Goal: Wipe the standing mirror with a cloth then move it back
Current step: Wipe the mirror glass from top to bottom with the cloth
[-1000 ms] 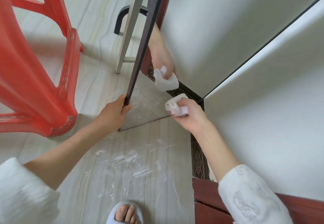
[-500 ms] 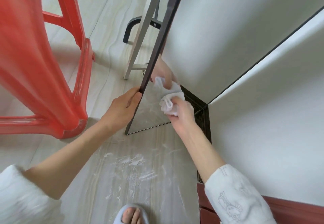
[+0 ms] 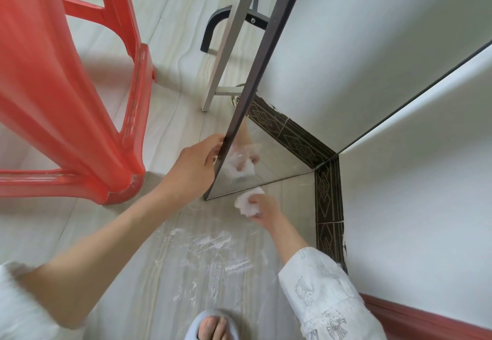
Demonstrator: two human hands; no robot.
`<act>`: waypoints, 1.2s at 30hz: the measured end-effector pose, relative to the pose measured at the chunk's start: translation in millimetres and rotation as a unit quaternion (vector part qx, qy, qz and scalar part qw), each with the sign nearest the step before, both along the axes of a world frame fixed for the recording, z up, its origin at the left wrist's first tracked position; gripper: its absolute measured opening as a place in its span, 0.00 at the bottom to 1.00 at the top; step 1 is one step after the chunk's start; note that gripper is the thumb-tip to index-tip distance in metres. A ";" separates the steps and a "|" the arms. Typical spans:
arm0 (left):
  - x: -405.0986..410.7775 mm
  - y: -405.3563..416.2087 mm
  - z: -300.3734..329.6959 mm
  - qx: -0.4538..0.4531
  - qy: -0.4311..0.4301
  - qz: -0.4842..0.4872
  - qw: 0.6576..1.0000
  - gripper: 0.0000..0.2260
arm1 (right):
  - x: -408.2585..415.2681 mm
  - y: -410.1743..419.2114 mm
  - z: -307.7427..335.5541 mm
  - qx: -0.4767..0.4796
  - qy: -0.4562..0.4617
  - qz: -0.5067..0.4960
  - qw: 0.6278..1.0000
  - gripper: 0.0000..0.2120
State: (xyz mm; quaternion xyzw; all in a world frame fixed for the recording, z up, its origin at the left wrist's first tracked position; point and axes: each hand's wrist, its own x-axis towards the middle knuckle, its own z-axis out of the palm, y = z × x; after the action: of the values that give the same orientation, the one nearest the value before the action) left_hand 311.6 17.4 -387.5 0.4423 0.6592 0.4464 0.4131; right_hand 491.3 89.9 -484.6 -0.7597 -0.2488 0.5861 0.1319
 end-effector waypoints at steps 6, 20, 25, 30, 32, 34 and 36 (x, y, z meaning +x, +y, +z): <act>0.5 -3.2 -19.7 -0.056 -0.003 -0.042 0.998 0.29 | 32.7 28.9 -5.7 0.074 -0.165 -0.051 0.982 0.23; 1.2 -1.3 -20.0 -0.052 -0.007 -0.042 0.998 0.25 | -15.7 18.1 -16.0 0.118 -0.078 -0.052 0.989 0.11; 0.9 1.3 -23.6 -0.056 0.005 -0.032 0.998 0.25 | -26.2 -3.6 -18.1 0.080 0.037 -0.075 0.993 0.12; 2.6 1.7 -21.5 -0.052 0.003 -0.031 0.998 0.24 | -30.0 -12.1 -5.9 0.036 0.166 -0.112 0.979 0.13; 2.2 1.7 -21.6 -0.053 0.004 -0.036 0.998 0.24 | -29.3 -11.7 0.6 0.018 0.181 -0.126 0.975 0.19; 1.7 2.0 -22.4 -0.055 0.003 -0.038 0.998 0.24 | -28.5 -11.2 11.0 0.003 0.201 -0.130 0.971 0.18; 2.2 2.2 -22.4 -0.058 0.002 -0.037 0.998 0.24 | -26.3 -8.5 22.6 0.001 0.220 -0.128 0.967 0.12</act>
State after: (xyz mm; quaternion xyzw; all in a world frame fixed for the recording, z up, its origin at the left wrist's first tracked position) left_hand 313.8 19.6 -409.9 0.4423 0.6681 0.3911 0.4528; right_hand 465.0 81.4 -461.9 -0.6371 -0.1153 0.7169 0.2584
